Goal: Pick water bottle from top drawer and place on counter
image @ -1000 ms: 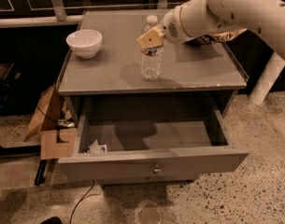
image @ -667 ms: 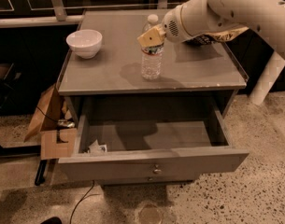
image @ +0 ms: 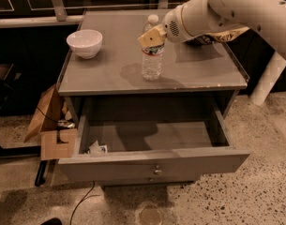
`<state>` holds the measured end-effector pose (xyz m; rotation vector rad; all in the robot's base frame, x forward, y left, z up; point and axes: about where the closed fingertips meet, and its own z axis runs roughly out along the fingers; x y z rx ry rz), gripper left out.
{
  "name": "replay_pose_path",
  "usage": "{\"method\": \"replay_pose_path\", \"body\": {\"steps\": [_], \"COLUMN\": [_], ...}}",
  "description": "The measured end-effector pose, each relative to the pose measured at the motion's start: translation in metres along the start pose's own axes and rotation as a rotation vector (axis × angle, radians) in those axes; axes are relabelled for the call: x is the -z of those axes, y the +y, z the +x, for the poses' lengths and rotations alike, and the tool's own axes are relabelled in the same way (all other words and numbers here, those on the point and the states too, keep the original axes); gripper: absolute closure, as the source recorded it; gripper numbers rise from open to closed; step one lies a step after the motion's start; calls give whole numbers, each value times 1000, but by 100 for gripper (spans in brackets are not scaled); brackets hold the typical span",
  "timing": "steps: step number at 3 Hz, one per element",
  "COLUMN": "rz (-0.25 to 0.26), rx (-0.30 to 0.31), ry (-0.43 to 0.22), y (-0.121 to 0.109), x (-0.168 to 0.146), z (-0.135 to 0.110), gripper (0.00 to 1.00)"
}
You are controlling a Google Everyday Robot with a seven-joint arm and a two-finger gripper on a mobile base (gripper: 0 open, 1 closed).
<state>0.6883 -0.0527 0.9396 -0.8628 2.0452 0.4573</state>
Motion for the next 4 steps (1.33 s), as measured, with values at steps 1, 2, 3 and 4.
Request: {"method": "replay_pose_path", "body": {"steps": [1,2,3,4], "rz": [0,0,0,0], "rx": [0,0,0,0], "ry": [0,0,0,0], "y": [0,0,0,0], "x": [0,0,0,0], "z": [0,0,0,0], "gripper": [38,7,0,0]}}
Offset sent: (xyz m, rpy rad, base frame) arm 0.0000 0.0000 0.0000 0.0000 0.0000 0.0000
